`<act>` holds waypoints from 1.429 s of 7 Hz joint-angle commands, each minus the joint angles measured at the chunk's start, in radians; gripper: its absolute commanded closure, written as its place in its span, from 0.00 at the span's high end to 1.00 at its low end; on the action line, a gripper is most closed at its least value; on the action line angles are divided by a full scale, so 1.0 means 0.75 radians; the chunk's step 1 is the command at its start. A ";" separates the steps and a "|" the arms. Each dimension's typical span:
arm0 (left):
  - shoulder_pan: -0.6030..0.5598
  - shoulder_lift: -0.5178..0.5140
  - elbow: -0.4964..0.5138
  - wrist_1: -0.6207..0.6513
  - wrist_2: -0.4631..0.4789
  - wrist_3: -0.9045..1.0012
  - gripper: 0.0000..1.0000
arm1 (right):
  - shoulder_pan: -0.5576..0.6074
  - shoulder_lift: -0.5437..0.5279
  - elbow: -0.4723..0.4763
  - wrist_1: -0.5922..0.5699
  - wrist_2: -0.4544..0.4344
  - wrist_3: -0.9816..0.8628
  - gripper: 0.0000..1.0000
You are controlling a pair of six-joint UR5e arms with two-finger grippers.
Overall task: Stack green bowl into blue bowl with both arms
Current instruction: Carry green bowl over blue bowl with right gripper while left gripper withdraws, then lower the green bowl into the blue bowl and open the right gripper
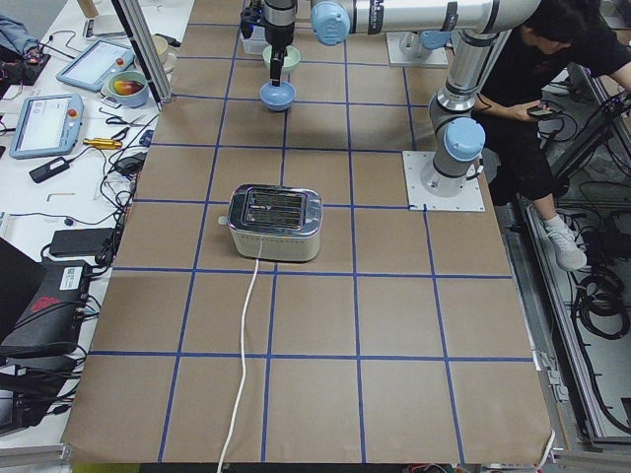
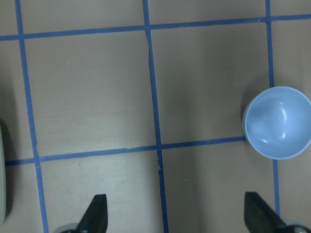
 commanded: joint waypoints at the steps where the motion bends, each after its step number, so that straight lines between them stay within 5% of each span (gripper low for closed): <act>1: -0.006 -0.014 0.012 0.057 0.210 -0.014 1.00 | 0.067 0.073 0.000 -0.119 0.015 0.115 0.00; 5: 0.011 0.027 0.014 -0.008 0.132 -0.200 1.00 | 0.067 0.112 -0.015 -0.126 0.015 0.117 0.05; 6: 0.021 0.027 0.030 -0.035 0.128 -0.200 1.00 | 0.067 0.114 -0.015 -0.132 0.017 0.113 0.93; 9: 0.009 0.017 0.018 -0.033 0.130 -0.200 1.00 | 0.061 0.108 -0.069 -0.126 -0.013 0.127 1.00; 10: 0.007 0.017 0.018 -0.033 0.130 -0.200 1.00 | 0.034 0.079 -0.137 -0.006 -0.064 0.128 1.00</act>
